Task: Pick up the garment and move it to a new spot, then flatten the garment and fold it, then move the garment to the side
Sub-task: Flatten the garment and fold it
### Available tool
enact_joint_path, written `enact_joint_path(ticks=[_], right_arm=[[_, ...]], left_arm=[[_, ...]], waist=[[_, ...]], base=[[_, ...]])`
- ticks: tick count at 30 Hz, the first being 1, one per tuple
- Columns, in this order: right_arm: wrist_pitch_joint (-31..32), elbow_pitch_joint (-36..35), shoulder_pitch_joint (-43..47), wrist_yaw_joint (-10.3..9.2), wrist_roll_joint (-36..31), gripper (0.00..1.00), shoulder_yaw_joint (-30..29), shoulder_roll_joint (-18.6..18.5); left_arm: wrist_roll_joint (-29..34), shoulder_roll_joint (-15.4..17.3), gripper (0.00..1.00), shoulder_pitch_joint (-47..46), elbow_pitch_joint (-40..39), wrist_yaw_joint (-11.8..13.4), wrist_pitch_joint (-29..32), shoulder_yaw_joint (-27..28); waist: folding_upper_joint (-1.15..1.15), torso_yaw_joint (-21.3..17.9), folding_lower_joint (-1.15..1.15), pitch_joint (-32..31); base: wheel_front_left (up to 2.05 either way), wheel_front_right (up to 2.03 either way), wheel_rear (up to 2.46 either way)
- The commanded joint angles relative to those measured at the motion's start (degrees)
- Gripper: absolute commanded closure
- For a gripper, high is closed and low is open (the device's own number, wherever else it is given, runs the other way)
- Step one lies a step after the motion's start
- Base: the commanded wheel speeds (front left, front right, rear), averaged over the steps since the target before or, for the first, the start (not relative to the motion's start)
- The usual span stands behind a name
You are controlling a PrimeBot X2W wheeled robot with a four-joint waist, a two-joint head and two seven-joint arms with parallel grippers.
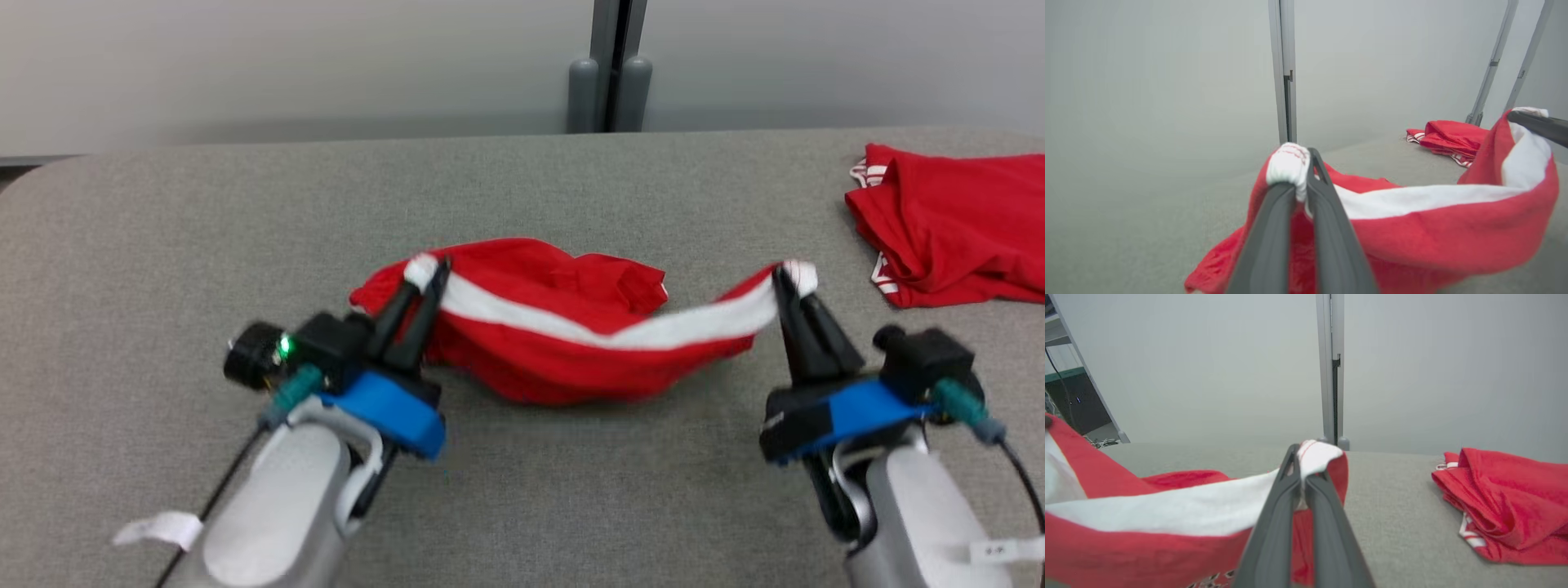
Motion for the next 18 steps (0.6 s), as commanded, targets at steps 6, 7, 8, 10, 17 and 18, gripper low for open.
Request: enact_joint_path(ticks=[6, 7, 8, 10, 17, 18], right_arm=[[2.9, -1.5, -18.3, 0.03, 1.1, 1.0, -0.1, -1.0], [3.2, -1.0, -21.8, 0.03, 1.2, 1.0, 0.1, -1.1], [3.6, -0.2, -25.2, 0.04, 1.1, 1.0, 0.4, -1.1], [3.8, 1.5, -32.4, 0.04, 1.4, 1.0, 0.4, -1.2], [2.1, 10.6, -54.4, 0.04, 2.0, 1.0, -1.5, -0.6], [1.7, 12.1, -56.9, 0.04, 2.0, 1.0, -1.6, -0.5]], left_arm=[[-0.3, 3.2, 1.0, -18.9, -2.1, -0.1, 2.9, 1.0], [-0.7, 3.5, 1.0, -22.3, -1.8, -0.1, 3.1, 1.5], [-0.8, 3.8, 1.0, -25.4, -1.4, -0.1, 3.5, 1.7], [-1.1, 4.3, 1.0, -32.4, -0.3, -0.1, 4.0, 1.5], [-2.9, 4.9, 1.0, -53.3, 7.4, -0.1, 2.6, 0.4], [-3.1, 4.6, 1.0, -55.3, 8.4, -0.1, 2.1, 0.1]], waist=[[0.0, 0.4, 0.0, 7.1], [0.0, 0.2, 0.0, 8.5], [0.0, 0.0, 0.0, 9.7], [0.0, -0.4, 0.0, 12.1], [0.0, -1.9, 0.0, 17.6], [0.0, -2.1, 0.0, 17.9]], base=[[0.0, 0.0, 0.0], [0.0, 0.0, 0.0], [0.0, 0.0, 0.0], [0.0, 0.0, 0.0], [0.0, 0.0, 0.0], [0.0, 0.0, 0.0]])
